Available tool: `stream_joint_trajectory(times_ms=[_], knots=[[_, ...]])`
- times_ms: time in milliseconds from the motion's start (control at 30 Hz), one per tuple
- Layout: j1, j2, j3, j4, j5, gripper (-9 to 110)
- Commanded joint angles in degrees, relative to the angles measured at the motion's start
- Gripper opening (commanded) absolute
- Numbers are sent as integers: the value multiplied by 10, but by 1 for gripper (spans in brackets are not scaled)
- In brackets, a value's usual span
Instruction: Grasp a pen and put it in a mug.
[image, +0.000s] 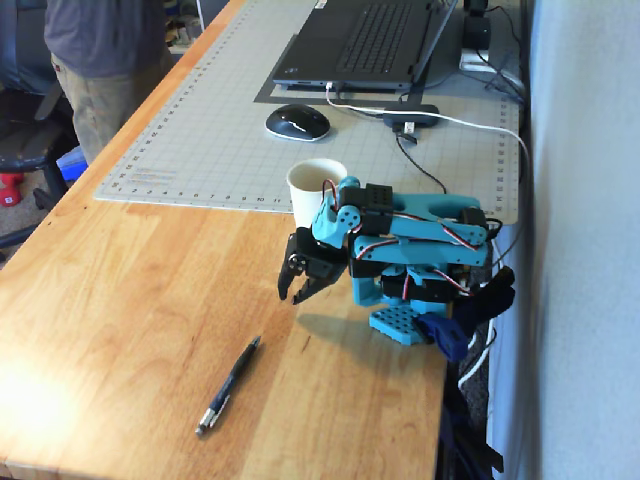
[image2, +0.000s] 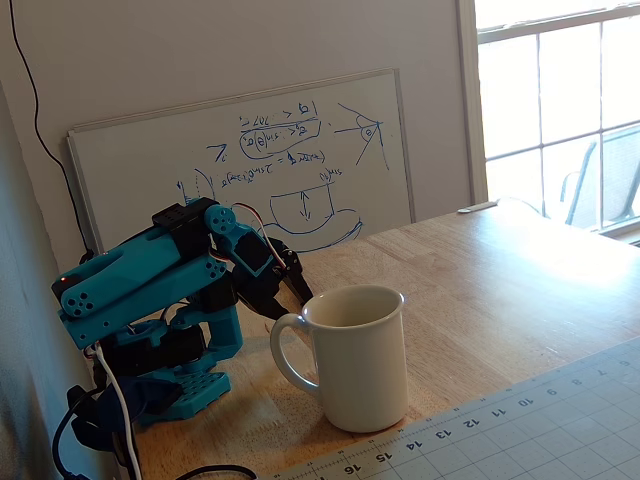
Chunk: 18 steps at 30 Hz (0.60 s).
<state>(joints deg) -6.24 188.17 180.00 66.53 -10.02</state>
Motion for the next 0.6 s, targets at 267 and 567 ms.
stream_joint_trajectory(times_ms=[267, 567], knots=[[-44, -265, -252, -3, 7, 6], [-110, -468, -436, -4, 149, 6]])
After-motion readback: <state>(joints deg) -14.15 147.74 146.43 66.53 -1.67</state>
